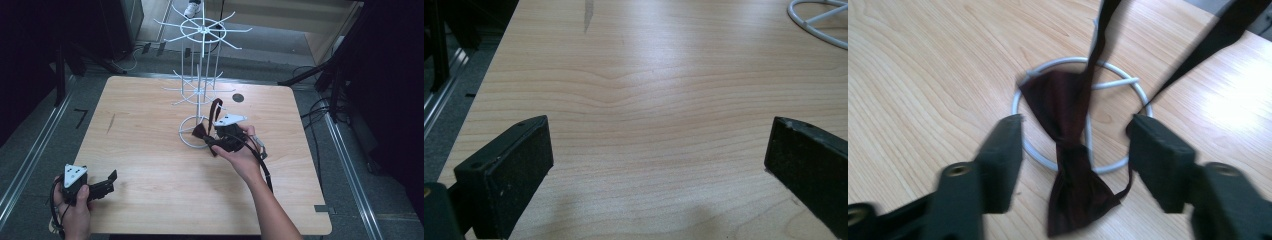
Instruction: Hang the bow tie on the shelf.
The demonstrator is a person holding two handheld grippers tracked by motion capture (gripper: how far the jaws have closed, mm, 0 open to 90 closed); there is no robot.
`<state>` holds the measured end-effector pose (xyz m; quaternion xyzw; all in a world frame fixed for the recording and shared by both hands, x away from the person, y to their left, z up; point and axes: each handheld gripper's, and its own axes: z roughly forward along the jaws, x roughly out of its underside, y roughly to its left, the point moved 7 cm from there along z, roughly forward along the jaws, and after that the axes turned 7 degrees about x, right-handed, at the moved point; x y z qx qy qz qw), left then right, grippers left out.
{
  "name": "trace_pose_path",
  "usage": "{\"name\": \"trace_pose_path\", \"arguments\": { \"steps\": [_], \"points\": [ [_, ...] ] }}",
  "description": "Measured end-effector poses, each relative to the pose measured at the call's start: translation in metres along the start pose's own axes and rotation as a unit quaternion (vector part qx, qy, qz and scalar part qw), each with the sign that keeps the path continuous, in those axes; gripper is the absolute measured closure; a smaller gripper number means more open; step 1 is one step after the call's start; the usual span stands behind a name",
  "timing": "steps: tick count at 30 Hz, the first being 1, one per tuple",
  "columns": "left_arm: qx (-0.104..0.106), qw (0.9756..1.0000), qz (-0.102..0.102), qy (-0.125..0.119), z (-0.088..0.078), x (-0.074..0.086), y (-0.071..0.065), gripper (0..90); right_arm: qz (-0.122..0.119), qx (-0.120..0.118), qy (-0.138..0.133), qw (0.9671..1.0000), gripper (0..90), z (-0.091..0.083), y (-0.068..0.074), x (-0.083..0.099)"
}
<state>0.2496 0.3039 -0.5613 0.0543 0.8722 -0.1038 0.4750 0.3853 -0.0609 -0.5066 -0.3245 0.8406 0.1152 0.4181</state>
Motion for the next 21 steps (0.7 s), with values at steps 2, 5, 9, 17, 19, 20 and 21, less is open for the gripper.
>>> {"name": "trace_pose_path", "arguments": {
  "steps": [2,5,9,17,19,20,21],
  "points": [
    [0.001,1.0000,0.000,0.001,0.000,0.000,0.000,0.0,0.012,0.022,0.000,0.9997,30.2,-0.008,-0.003,0.002],
    [0.000,1.0000,0.000,0.001,0.000,0.000,0.000,0.0,0.016,0.026,0.001,0.9995,25.2,-0.013,-0.005,0.004],
    [0.002,1.0000,-0.003,0.002,0.000,0.000,0.000,0.0,0.023,0.040,0.003,0.9990,16.3,-0.019,-0.010,0.007],
    [0.002,1.0000,-0.003,0.002,0.001,0.000,0.001,0.0,0.025,0.053,0.027,0.9979,12.4,-0.028,-0.022,0.025],
    [0.002,1.0000,-0.003,0.003,0.001,0.000,0.001,0.0,0.024,0.059,0.034,0.9974,9.6,-0.031,-0.026,0.032],
    [0.002,1.0000,-0.004,0.003,0.001,0.000,0.000,0.0,0.029,0.066,0.038,0.9967,7.9,-0.034,-0.032,0.040],
    [0.001,1.0000,-0.004,0.002,0.001,0.000,0.000,0.0,0.029,0.066,0.038,0.9967,7.9,-0.034,-0.032,0.040]
  ]
}}
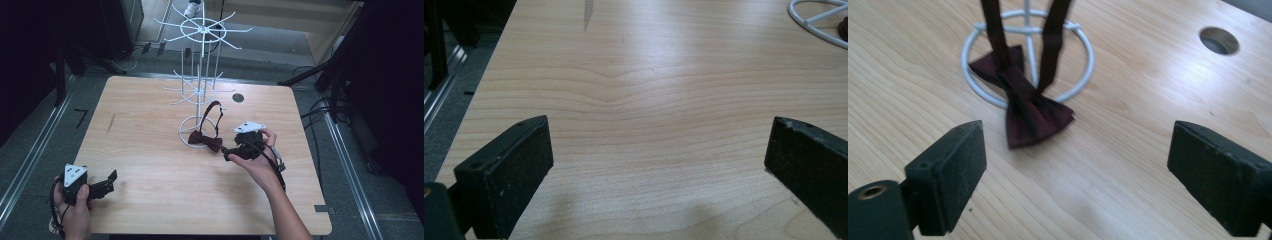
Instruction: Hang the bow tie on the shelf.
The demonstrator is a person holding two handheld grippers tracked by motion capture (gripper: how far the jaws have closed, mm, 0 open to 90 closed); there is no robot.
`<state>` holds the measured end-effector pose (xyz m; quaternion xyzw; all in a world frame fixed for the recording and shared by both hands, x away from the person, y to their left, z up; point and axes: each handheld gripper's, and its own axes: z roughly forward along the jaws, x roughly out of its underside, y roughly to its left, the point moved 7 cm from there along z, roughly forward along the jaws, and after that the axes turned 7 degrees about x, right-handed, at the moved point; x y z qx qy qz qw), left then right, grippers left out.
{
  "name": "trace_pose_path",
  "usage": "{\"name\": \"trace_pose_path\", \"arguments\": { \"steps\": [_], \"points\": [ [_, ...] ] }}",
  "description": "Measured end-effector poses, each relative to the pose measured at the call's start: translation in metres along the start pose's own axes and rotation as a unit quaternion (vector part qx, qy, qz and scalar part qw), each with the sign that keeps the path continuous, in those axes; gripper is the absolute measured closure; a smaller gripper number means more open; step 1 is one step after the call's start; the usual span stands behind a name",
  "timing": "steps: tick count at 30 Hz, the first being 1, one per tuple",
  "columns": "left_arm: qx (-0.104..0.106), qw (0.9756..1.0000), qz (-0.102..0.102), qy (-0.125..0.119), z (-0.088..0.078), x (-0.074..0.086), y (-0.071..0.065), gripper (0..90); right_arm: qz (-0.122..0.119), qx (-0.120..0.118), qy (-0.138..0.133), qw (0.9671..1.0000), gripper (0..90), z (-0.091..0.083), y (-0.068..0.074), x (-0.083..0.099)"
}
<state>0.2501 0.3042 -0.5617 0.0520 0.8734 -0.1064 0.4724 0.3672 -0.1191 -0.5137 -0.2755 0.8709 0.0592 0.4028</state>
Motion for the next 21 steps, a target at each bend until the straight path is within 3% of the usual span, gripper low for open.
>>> {"name": "trace_pose_path", "arguments": {
  "steps": [9,21],
  "points": [
    [-0.001,1.0000,0.001,0.000,0.000,0.000,0.000,0.0,0.041,0.026,0.004,0.9988,3.4,-0.009,-0.030,0.033],
    [0.000,1.0000,0.005,0.002,0.000,0.000,0.000,0.0,0.104,0.065,0.003,0.9925,1.9,-0.026,-0.075,0.087]
  ]
}}
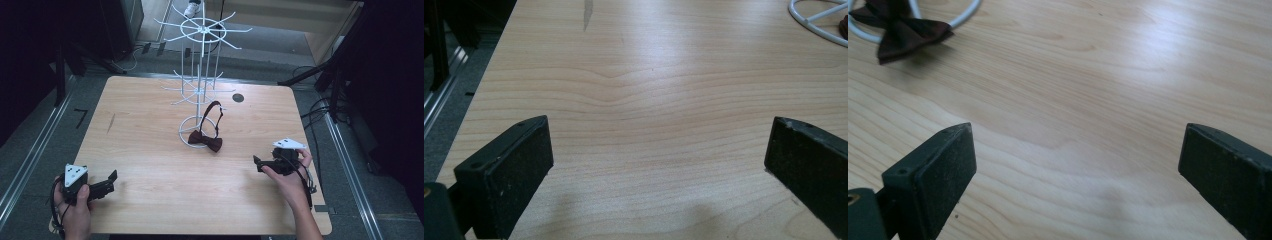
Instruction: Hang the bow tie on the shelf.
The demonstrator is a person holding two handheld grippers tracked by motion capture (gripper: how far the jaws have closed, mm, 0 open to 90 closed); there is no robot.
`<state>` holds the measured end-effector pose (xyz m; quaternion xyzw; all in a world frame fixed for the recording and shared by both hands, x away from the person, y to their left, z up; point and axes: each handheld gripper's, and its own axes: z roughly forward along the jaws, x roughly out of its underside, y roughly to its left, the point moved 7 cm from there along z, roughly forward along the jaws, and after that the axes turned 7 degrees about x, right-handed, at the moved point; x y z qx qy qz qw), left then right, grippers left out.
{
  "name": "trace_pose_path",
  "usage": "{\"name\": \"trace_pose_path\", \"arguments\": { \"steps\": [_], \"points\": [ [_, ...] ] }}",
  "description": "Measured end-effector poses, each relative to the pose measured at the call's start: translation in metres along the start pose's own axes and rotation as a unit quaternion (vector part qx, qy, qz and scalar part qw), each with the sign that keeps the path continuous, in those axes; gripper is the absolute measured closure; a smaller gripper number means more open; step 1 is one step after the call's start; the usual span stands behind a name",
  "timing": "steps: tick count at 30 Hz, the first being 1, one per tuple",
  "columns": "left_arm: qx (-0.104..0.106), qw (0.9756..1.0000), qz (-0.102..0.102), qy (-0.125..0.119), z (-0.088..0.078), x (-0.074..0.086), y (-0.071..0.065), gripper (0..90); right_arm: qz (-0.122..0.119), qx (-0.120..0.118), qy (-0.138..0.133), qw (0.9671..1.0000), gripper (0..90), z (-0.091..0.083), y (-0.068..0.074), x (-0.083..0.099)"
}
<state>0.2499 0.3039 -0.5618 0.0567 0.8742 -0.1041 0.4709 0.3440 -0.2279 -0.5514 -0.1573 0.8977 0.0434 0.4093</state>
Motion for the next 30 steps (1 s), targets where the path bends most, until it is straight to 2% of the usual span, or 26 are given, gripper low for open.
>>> {"name": "trace_pose_path", "arguments": {
  "steps": [3,5,12,18,25,30],
  "points": [
    [0.000,1.0000,0.000,0.001,0.000,0.000,0.000,0.0,0.017,0.007,-0.004,0.9998,1.5,-0.004,-0.017,0.015],
    [0.000,1.0000,0.000,0.000,0.000,0.000,0.000,0.0,0.020,0.010,-0.005,0.9997,1.4,-0.005,-0.021,0.018],
    [-0.002,1.0000,0.003,0.002,0.000,0.000,0.000,0.0,0.057,0.024,-0.014,0.9980,0.0,-0.017,-0.050,0.045],
    [-0.004,1.0000,0.007,0.001,0.001,0.000,-0.001,0.0,0.072,0.031,-0.022,0.9967,0.0,-0.024,-0.065,0.062],
    [-0.002,0.9999,0.010,0.003,0.001,0.000,-0.002,0.0,0.099,0.044,-0.039,0.9934,0.0,-0.040,-0.084,0.085],
    [-0.004,0.9999,0.011,0.005,0.001,0.000,-0.003,0.0,0.115,0.048,-0.051,0.9909,0.0,-0.051,-0.092,0.097]
  ]
}}
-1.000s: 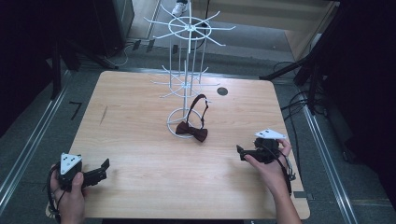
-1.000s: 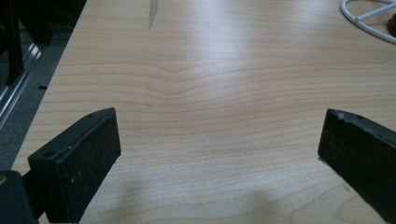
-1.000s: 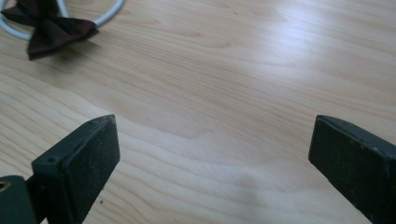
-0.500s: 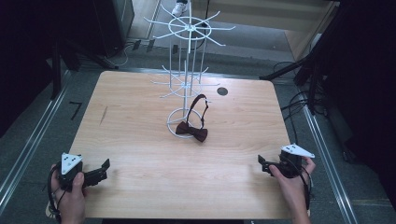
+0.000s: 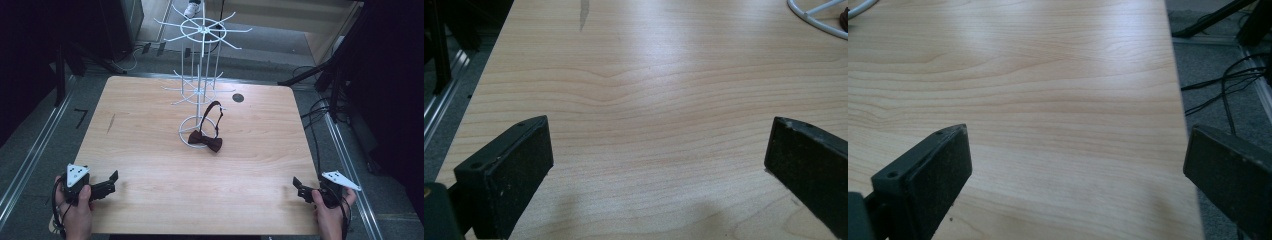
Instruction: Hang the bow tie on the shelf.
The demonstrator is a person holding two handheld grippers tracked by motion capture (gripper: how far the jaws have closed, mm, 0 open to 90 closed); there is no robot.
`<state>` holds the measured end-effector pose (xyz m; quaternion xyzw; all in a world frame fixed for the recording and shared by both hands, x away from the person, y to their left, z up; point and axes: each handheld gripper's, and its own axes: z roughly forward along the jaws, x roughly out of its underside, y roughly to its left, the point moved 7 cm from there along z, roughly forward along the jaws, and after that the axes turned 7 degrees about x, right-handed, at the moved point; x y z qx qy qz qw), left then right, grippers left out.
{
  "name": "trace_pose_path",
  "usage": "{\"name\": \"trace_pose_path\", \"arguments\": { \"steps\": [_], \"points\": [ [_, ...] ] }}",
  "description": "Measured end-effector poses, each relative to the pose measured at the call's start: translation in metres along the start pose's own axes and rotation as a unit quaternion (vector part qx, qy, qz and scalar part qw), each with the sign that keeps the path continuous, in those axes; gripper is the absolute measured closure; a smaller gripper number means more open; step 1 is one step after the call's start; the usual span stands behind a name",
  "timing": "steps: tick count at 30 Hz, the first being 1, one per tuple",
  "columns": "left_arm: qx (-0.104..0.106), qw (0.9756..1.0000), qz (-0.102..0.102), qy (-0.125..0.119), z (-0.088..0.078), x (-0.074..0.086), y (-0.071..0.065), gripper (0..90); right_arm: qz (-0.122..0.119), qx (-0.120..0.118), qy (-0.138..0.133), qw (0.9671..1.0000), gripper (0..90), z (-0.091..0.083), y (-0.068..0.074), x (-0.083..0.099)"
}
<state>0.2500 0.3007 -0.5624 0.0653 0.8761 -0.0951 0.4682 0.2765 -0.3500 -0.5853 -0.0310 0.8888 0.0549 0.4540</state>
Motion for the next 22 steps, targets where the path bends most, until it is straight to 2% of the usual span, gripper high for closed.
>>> {"name": "trace_pose_path", "arguments": {
  "steps": [4,6,9,11,22],
  "points": [
    [-0.001,1.0000,0.002,0.001,0.0001,0.0000,-0.0004,0.0,0.005,-0.001,-0.010,0.9999,0.0,-0.0061,-0.0045,0.0045],
    [-0.001,1.0000,0.002,0.001,0.0003,0.0001,-0.0003,0.0,0.009,-0.005,-0.012,0.9999,0.0,-0.0072,-0.0029,0.0072],
    [-0.001,1.0000,0.001,0.000,0.0002,0.0000,-0.0001,0.0,0.003,-0.004,-0.019,0.9998,0.0,-0.0101,0.0019,0.0089],
    [0.002,1.0000,-0.001,0.001,0.0001,0.0001,0.0002,0.0,0.010,-0.008,-0.024,0.9996,0.0,-0.0108,0.0036,0.0098],
    [0.005,1.0000,-0.005,0.002,0.0001,0.0001,0.0010,0.0,0.013,0.001,-0.024,0.9996,0.0,-0.0095,0.0042,0.0106]
  ]
}}
